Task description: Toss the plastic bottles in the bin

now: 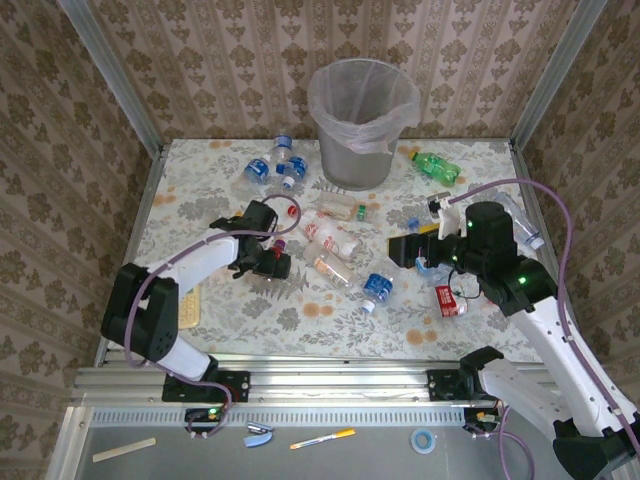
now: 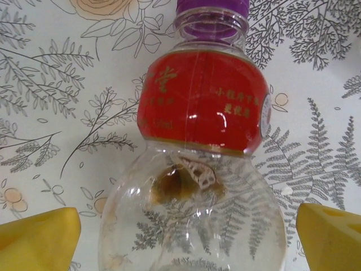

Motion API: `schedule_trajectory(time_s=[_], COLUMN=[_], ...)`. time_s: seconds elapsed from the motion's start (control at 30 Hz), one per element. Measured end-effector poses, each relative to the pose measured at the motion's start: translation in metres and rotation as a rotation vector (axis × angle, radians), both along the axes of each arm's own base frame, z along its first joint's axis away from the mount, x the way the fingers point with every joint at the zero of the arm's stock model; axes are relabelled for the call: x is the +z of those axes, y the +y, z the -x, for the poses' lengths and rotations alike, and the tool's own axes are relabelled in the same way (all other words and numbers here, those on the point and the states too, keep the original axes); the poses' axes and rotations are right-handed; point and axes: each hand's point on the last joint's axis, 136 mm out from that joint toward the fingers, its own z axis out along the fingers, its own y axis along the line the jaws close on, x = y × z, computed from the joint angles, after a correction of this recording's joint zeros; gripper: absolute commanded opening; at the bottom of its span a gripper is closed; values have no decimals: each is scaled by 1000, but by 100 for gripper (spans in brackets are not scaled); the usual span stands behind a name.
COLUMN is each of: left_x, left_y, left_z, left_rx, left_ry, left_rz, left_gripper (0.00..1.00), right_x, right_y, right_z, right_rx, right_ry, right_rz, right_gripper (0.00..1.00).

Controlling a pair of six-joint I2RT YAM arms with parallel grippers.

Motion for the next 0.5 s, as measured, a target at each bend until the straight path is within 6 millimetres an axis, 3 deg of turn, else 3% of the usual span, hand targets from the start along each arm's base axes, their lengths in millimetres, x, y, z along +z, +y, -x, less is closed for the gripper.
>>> schedule_trajectory(time_s=[0.2, 0.5], left_x=[-10, -9], left_y=[-5, -12], left_z=[-5, -10], left_rx=[-4, -16], left_ry=[7, -17], left_rz=[12, 46], left_gripper=[91, 71], right_x=[-2, -9], right_y=[0, 0], right_z=[0, 1], right_rx=[0, 0], right_ry=[5, 20], right_rz=[2, 7], right_gripper=[100, 100])
